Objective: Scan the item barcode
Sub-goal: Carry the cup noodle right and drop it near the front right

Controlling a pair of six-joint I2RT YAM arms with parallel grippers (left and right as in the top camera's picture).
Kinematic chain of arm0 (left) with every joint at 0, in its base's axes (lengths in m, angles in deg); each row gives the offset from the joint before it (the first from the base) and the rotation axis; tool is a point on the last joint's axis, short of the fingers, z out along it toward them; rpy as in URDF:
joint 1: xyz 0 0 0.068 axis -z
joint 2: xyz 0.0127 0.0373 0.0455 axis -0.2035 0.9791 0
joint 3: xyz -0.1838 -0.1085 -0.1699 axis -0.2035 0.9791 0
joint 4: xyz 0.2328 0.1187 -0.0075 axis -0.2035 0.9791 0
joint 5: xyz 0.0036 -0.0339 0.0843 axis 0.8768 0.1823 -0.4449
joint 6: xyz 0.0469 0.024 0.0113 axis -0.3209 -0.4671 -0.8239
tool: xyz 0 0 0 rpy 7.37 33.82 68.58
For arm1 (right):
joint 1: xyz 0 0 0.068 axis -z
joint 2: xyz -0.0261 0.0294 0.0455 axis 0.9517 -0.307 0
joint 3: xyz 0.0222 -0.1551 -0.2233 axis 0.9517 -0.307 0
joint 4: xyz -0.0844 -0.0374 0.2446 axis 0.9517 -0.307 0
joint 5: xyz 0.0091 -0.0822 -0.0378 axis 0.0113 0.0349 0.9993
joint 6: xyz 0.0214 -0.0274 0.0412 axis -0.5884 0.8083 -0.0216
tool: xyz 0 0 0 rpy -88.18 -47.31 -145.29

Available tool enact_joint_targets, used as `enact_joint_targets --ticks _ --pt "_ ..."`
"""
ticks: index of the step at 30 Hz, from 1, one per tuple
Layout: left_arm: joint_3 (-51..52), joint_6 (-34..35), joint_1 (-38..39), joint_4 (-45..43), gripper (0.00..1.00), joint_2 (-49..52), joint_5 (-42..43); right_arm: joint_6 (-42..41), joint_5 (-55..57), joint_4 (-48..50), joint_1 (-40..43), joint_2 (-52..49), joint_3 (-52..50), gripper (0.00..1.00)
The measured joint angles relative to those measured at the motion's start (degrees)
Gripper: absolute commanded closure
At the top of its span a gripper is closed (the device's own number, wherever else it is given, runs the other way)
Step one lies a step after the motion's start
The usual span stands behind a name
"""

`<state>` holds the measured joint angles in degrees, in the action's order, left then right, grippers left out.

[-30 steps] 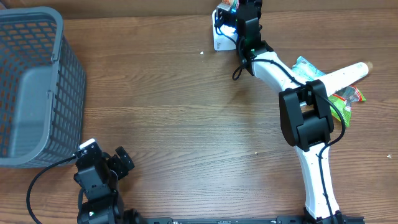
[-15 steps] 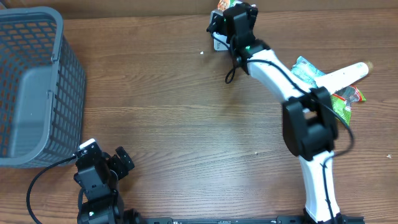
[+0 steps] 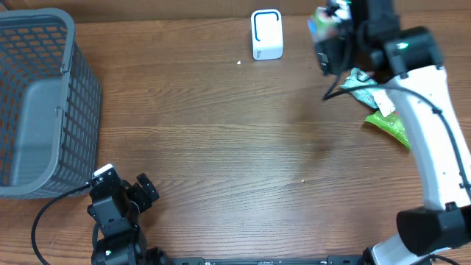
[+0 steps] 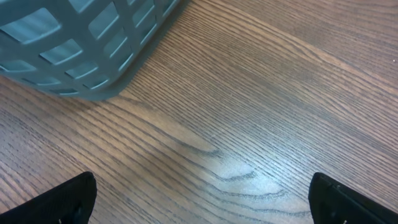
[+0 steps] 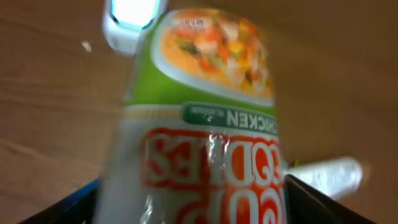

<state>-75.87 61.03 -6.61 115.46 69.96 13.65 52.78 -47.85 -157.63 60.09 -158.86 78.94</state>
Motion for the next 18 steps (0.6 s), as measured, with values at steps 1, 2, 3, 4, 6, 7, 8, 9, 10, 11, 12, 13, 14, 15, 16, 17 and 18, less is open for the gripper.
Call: enact_joint_targets --ticks 1,2,3,4,6,7,8,9,10,11,12,13,14,15,16,17,18 --pt "0.0 0.0 0.0 0.0 0.0 0.0 0.0 -2.56 -0.76 -1.38 2.43 -0.61 -0.74 0.1" --pt "0.0 0.0 0.0 0.0 0.01 0.0 0.0 -3.52 -1.18 -1.73 3.54 -0.94 -1.27 0.09" --pt "0.0 0.0 0.0 0.0 0.0 0.0 0.0 -5.05 -1.75 -1.66 5.73 -1.46 -2.32 0.09" --pt "0.0 0.0 0.0 0.02 0.0 0.0 0.0 -6.56 -2.43 -1.57 7.72 -1.9 -3.43 0.1" --pt "0.0 0.0 0.0 0.0 0.0 0.0 0.0 -8.81 -3.8 -1.27 12.09 -2.49 -5.99 0.14" --pt "0.0 0.0 0.0 0.0 0.0 0.0 0.0 -9.88 -4.66 -1.03 14.32 -2.62 -7.26 0.15" --pt "0.0 0.0 0.0 0.0 0.0 0.0 0.0 -10.69 -5.77 -0.44 17.2 -2.69 -8.76 0.18" --pt "0.0 0.02 0.0 0.0 0.0 0.0 0.0 -11.52 -7.48 0.37 20.26 -2.69 -10.21 0.19" --pt "0.0 0.0 0.0 0.0 0.0 0.0 0.0 -11.93 -8.98 1.18 23.04 -2.69 -11.41 0.2" --pt "0.0 0.0 0.0 0.0 0.0 0.0 0.0 -12.44 -10.21 1.99 24.81 -2.69 -12.17 0.2" --pt "0.0 0.0 0.0 0.02 0.0 0.0 0.0 -12.74 -12.2 2.95 27.43 -2.69 -13.31 0.17" --pt "0.0 0.0 0.0 0.0 0.0 0.0 0.0 -13.03 -13.66 3.45 29.59 -2.69 -14.12 0.14" --pt "0.0 0.0 0.0 0.0 0.01 0.0 0.0 -13.11 -15.47 3.87 31.71 -2.69 -14.97 0.12" --pt "0.0 0.0 0.0 0.02 0.0 0.0 0.0 -13.09 -16.74 4.09 33.11 -2.69 -15.39 0.11" --pt "0.0 0.02 0.0 0.0 0.0 0.0 0.0 -12.9 -18.01 4.33 34.1 -2.69 -15.56 0.1" --pt "0.0 0.0 0.0 0.0 0.0 0.0 0.0 -12.83 -18.84 4.57 34.45 -2.69 -15.56 0.09" --pt "0.0 0.02 0.0 0.02 0.0 0.0 0.0 -12.57 -19.71 5.05 34.49 -2.69 -15.56 0.07"
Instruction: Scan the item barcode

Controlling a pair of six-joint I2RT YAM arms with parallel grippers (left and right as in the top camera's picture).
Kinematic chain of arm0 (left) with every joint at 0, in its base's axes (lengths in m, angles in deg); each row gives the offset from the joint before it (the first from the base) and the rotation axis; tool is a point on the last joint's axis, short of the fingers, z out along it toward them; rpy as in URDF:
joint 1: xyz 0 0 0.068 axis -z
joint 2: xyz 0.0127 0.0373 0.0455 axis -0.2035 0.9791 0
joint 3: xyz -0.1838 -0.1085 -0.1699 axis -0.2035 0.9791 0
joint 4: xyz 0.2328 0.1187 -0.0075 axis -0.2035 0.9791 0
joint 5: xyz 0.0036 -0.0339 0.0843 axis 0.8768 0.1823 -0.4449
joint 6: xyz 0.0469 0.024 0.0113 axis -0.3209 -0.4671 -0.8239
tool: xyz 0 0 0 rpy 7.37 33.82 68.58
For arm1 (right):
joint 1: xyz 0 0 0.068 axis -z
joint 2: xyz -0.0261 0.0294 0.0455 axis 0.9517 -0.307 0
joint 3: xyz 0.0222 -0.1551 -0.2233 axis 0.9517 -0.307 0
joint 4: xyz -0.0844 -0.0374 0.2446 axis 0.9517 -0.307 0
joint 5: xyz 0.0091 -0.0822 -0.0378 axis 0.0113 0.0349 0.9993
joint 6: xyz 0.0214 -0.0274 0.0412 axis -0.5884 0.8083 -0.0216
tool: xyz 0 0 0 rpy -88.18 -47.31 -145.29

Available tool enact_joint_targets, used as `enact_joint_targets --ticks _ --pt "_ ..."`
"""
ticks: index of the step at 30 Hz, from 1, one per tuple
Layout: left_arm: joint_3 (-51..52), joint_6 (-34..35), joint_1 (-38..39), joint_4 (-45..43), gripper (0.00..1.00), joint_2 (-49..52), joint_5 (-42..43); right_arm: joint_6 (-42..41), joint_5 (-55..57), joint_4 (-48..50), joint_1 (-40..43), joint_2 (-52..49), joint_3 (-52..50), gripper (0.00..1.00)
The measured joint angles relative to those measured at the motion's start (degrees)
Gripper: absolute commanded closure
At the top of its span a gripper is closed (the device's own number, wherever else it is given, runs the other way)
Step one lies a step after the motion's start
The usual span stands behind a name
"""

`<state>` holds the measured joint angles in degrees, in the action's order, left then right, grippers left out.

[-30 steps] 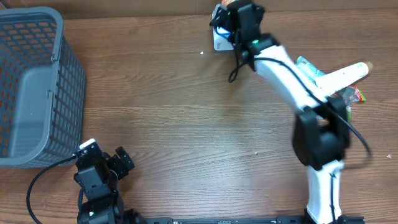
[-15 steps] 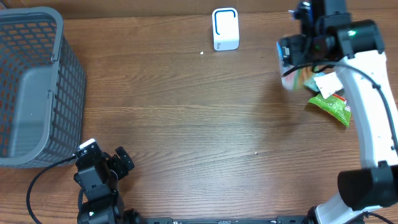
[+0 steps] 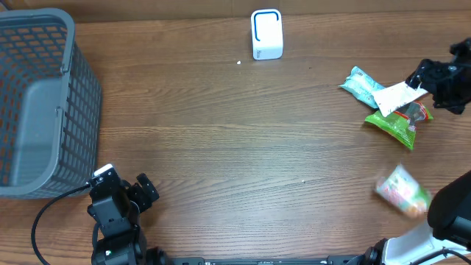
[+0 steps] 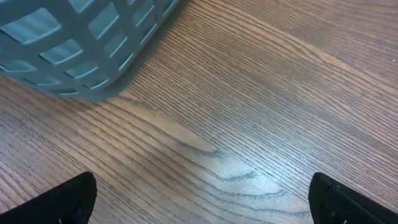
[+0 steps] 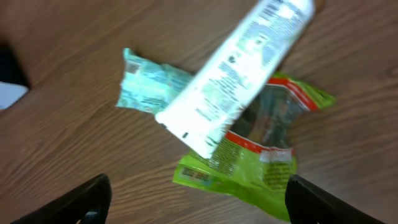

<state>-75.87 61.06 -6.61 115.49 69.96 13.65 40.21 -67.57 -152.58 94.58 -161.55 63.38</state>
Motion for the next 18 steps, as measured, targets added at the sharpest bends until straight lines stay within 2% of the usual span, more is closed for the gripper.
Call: enact_joint_targets --ticks 18 --pt "0.0 -0.02 0.0 -0.02 0.0 0.0 0.0 0.74 -9.73 2.32 -1.49 1.88 0.02 0.07"
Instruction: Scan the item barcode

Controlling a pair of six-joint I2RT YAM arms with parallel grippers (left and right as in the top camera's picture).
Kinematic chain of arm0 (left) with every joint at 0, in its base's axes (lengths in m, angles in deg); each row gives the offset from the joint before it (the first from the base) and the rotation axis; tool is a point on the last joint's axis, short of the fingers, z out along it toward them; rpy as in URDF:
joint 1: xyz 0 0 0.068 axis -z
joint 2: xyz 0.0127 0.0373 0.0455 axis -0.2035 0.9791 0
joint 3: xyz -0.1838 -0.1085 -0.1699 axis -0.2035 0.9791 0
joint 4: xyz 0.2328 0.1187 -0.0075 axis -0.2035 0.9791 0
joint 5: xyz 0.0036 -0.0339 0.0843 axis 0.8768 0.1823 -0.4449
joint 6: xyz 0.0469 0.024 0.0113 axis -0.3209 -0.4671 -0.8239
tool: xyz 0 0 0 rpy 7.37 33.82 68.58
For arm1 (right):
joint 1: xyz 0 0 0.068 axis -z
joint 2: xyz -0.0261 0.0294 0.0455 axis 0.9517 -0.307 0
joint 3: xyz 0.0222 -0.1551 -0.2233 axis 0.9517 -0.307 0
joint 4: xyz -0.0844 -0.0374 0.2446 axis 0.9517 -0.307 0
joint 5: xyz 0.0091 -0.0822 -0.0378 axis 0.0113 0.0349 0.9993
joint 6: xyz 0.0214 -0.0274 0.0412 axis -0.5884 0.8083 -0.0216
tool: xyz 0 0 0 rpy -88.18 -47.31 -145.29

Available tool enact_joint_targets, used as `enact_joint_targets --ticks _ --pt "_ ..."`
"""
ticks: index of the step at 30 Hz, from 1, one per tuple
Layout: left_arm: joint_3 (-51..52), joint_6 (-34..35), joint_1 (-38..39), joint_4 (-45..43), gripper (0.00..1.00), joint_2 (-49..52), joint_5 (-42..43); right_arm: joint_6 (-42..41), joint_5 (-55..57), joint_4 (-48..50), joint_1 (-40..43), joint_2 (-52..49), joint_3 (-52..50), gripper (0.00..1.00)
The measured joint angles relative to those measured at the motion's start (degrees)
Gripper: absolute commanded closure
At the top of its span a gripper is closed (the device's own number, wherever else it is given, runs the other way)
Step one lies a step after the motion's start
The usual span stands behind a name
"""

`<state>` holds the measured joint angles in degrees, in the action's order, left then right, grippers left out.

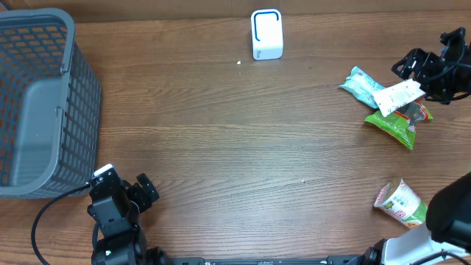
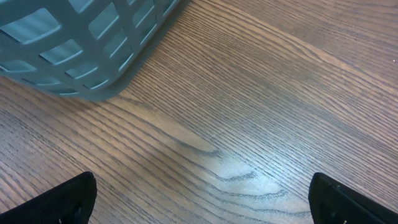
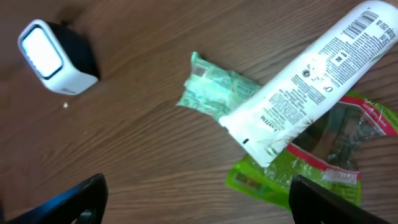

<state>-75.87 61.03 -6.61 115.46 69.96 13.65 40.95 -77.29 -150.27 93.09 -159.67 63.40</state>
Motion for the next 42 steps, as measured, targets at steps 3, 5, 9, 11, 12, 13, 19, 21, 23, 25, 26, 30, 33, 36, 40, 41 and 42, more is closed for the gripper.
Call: enact_joint_targets --ticks 3,5,9,11,12,13,19,21,23,25,26,30,33,36,40,41,42 --pt "0.0 0.02 0.0 0.0 0.0 0.0 0.0 -0.02 -0.5 -1.64 0.0 4.15 0.0 0.07" --pt "0.0 0.0 0.0 0.02 0.01 0.0 0.0 0.04 -0.98 -2.84 0.0 7.43 0.04 0.07" --pt "0.0 0.0 0.0 0.0 0.0 0.0 0.0 0.04 -2.38 -6.95 0.0 15.1 0.42 0.07" --pt "0.0 0.0 0.0 0.02 0.0 0.0 0.0 0.22 -2.78 -9.07 0.0 18.64 0.48 0.07" --pt "0.0 0.0 0.0 0.0 0.0 0.0 0.0 0.26 -2.84 -10.21 0.0 20.35 0.55 0.07" --pt "0.0 0.0 0.0 0.02 0.0 0.0 -0.02 0.24 -3.02 -11.13 0.0 21.84 0.55 0.07" --pt "0.0 0.0 0.0 0.0 0.0 0.0 0.0 0.81 -3.28 -17.29 0.0 29.51 0.7 0.07" --pt "0.0 0.0 0.0 0.0 0.0 0.0 0.0 1.07 -3.37 -18.67 0.0 31.67 0.7 0.07" --pt "0.0 0.0 0.0 0.0 0.0 0.0 0.0 1.14 -3.39 -19.56 0.0 33.31 0.7 0.07" --pt "0.0 0.0 0.0 0.0 0.0 0.0 0.0 1.27 -3.39 -20.11 0.0 34.99 0.7 0.07" --pt "0.0 0.02 0.0 0.0 0.0 0.0 0.0 1.31 -3.37 -20.2 -0.02 35.65 0.7 0.07" --pt "0.0 0.0 0.0 0.0 0.01 0.0 0.0 1.51 -3.37 -20.41 0.0 38.84 0.7 0.07" --pt "0.0 0.02 0.0 0.0 0.0 0.0 0.0 1.53 -3.41 -20.68 0.0 41.16 0.7 0.07" --pt "0.0 0.0 0.0 0.0 0.0 0.0 0.0 1.55 -3.41 -21.68 0.0 42.99 0.72 0.06" --pt "0.0 0.0 0.0 0.0 0.0 0.0 0.0 1.66 -3.41 -25.18 0.0 44.46 0.81 0.0" --pt "0.0 0.0 0.0 0.0 0.01 0.0 0.0 1.66 -3.43 -26.38 0.0 44.54 0.83 0.0" --pt "0.0 0.0 0.0 0.0 0.0 0.0 0.0 1.66 -3.39 -27.65 0.0 44.54 0.85 0.0"
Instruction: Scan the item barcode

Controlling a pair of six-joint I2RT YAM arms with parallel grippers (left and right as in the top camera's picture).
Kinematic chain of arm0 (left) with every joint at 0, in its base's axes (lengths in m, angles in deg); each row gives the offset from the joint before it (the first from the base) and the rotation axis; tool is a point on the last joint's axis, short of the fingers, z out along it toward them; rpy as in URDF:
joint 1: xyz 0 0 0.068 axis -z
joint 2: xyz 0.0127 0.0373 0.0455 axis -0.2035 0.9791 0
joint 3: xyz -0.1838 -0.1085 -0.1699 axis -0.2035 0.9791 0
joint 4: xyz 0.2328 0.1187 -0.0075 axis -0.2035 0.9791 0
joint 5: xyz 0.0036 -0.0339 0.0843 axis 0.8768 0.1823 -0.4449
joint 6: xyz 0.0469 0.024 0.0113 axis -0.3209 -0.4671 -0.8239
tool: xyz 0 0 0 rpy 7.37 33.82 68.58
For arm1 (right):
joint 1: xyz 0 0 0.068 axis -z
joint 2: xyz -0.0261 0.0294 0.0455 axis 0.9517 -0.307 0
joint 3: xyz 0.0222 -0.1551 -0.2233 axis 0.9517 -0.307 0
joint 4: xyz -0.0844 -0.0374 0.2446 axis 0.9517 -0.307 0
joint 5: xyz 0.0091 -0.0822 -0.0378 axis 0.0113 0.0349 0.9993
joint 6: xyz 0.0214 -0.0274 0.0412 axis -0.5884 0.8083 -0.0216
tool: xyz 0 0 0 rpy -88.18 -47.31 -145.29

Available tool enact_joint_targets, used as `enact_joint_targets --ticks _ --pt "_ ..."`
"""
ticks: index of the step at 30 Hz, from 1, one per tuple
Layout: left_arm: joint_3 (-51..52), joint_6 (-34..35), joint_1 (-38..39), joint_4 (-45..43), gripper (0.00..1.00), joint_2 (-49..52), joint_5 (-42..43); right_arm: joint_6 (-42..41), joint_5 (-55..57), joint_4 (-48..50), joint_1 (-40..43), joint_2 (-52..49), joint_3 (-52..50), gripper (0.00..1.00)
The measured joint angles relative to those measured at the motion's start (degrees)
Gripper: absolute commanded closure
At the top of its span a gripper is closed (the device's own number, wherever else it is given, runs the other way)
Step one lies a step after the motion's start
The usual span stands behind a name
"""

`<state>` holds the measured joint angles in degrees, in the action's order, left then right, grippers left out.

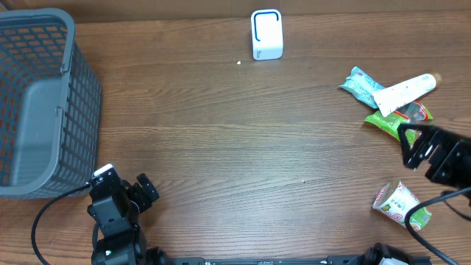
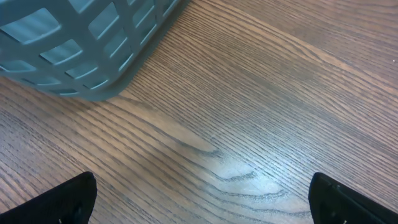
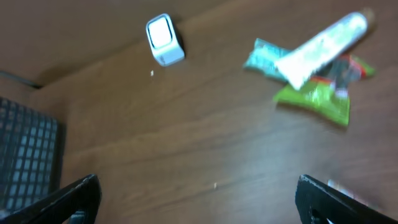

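The white barcode scanner stands at the table's far edge, also in the right wrist view. A noodle cup lies on its side at the near right. My right gripper hangs open and empty just beyond the cup, its camera looking over the table from high up. A white tube lies over a teal packet and a green bag at the right. My left gripper rests open at the near left, holding nothing.
A grey mesh basket fills the left side; its corner shows in the left wrist view and the right wrist view. Bare wood lies between basket, scanner and the item pile.
My right gripper has moved from beside the tube at the far right toward the near side, and now sits just beyond the noodle cup. The cup, the pile and the left arm have not moved.
My right gripper was shut on the noodle cup next to the scanner. Then it stood open over the item pile, with the cup blurred at the near right. Then the cup lay still on its side there. Now the open gripper hangs close to the cup.
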<state>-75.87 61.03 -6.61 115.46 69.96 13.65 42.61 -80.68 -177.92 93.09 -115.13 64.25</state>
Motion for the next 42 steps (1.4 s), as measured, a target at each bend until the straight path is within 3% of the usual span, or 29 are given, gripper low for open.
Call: enact_joint_targets --ticks 5,21,26,31,35,39,42 --pt "0.0 0.0 0.0 0.0 0.0 0.0 0.0 -0.55 0.0 -6.51 0.0 -0.13 0.02 0.0" --pt "0.0 0.0 0.0 0.0 0.0 0.0 0.0 -1.22 8.59 -6.56 0.0 -0.13 0.02 0.0" --pt "0.0 0.0 0.0 0.0 0.01 0.0 0.0 -1.16 10.23 -1.7 -0.35 0.07 -0.7 0.0" --pt "-0.02 0.0 0.0 -0.02 0.0 0.0 -0.02 -1.22 11.19 20.61 -8.0 4.42 -11.26 0.0" --pt "-0.04 0.02 0.0 -0.09 0.0 0.0 0.0 -1.2 13.31 53.35 -16.98 12.39 -29.42 0.0" --pt "-0.04 0.02 0.0 -0.04 0.0 0.0 0.02 -1.2 14.64 70.62 -19.67 21.86 -46.9 0.0" --pt "-0.07 0.04 0.0 -0.04 0.01 0.0 0.0 -1.25 15.28 76.65 -19.93 27.71 -57.96 0.0"
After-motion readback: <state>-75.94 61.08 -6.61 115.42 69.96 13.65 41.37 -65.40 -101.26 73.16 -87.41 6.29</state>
